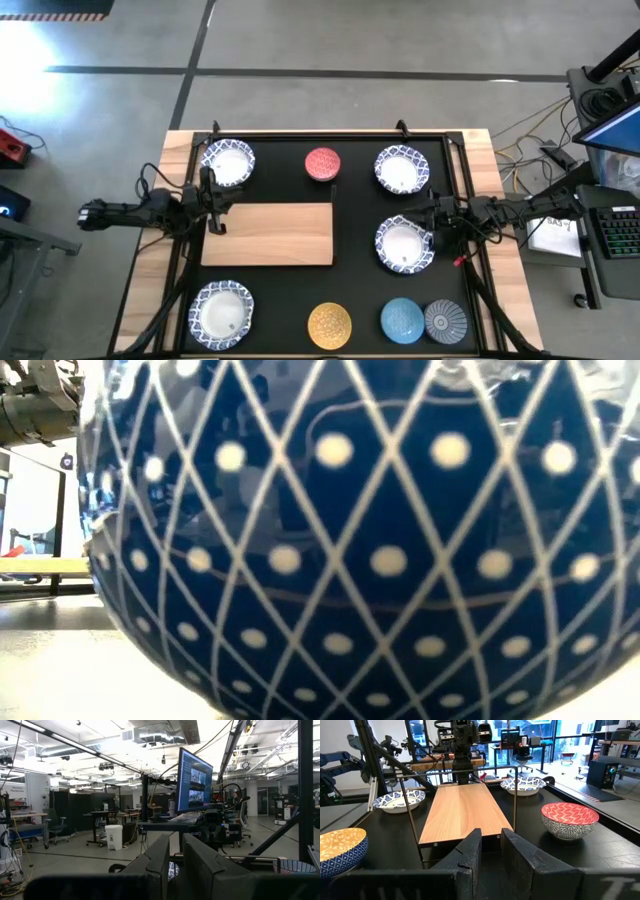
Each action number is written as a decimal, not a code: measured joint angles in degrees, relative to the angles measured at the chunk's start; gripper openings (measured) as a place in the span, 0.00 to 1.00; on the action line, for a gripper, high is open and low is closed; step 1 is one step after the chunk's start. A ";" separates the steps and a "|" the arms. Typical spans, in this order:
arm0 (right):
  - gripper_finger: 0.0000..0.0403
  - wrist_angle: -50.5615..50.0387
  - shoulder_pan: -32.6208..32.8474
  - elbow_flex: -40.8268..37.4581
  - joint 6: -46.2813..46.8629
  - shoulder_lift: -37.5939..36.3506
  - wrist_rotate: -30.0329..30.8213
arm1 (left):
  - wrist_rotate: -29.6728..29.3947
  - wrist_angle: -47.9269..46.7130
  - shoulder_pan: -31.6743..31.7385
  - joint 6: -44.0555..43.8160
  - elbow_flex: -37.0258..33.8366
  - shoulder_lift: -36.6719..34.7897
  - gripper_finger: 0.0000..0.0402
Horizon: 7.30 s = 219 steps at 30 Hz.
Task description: Place and stack bowls onto a shelf
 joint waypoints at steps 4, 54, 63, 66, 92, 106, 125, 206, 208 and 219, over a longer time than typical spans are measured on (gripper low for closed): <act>0.16 0.00 0.00 0.00 -0.07 0.00 -0.02 | -0.01 0.01 0.02 -0.01 -0.01 -0.01 0.09; 0.16 0.00 0.00 0.00 -0.04 0.00 -0.02 | -22.90 -52.22 0.17 -19.19 37.63 26.68 0.09; 0.16 0.00 0.00 0.00 -0.02 0.00 -0.02 | -23.86 -66.51 7.33 -22.42 47.16 39.59 0.11; 0.16 0.00 -0.02 0.00 -0.07 0.00 -0.02 | -20.11 -66.74 13.75 -22.32 47.72 42.38 0.14; 0.16 0.00 0.00 0.00 0.00 0.00 0.00 | 10.64 -63.56 45.85 -18.94 47.59 71.10 0.35; 0.16 0.00 -0.02 0.00 0.00 0.00 0.00 | 7.94 -59.17 45.81 -17.55 47.56 82.01 0.35; 0.16 0.00 0.00 -0.01 0.00 0.00 0.00 | 3.44 -54.56 45.69 -15.51 47.56 88.81 0.05; 0.16 0.00 0.00 -0.01 -0.06 0.00 -0.02 | 10.67 -85.13 -17.60 -93.44 57.33 77.94 0.30; 0.16 0.00 -0.02 -0.02 -0.05 0.00 -0.02 | 10.38 -87.93 -17.60 -93.01 60.27 79.96 0.33; 0.16 0.01 -0.01 -0.01 -0.02 0.00 -0.01 | 4.45 -103.51 -18.71 -86.43 75.72 91.24 0.43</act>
